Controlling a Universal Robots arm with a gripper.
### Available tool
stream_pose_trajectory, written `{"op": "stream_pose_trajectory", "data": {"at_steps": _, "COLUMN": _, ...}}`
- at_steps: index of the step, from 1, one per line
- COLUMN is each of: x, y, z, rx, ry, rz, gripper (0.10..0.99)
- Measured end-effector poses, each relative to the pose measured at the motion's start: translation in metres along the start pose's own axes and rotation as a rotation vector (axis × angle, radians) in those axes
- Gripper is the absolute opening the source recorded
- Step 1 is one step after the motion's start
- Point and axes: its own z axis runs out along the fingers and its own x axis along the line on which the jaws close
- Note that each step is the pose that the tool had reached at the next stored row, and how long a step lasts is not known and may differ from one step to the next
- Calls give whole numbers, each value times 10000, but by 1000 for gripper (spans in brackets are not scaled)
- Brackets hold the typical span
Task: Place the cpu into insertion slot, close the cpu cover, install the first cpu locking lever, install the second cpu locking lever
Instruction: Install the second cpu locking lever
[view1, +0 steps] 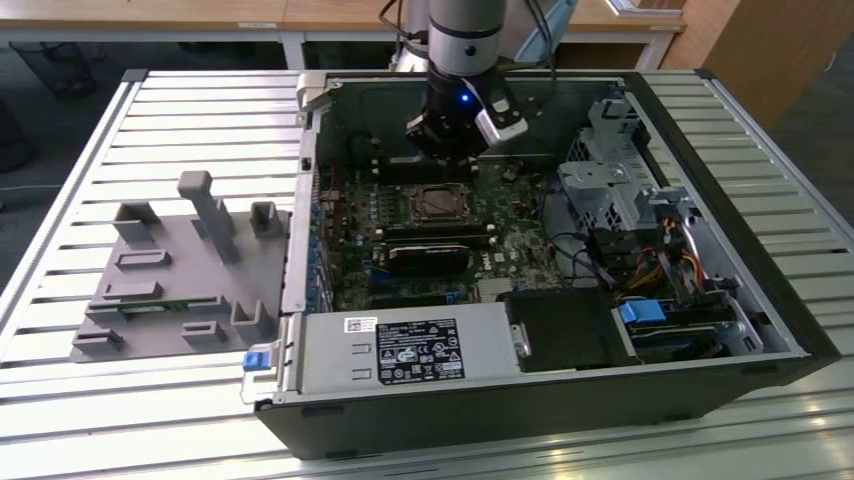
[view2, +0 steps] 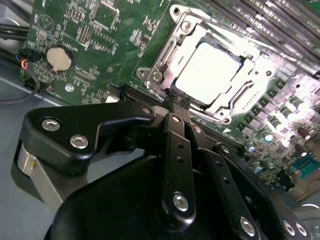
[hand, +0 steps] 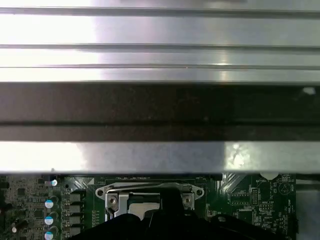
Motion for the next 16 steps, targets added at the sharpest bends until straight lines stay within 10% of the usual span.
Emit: {"op": "stream_pose_trajectory", "data": {"at_steps": 16, "x": -6, "y": -126, "z": -87, "rx": -1, "ry": 0, "rz": -2, "gripper": 106}}
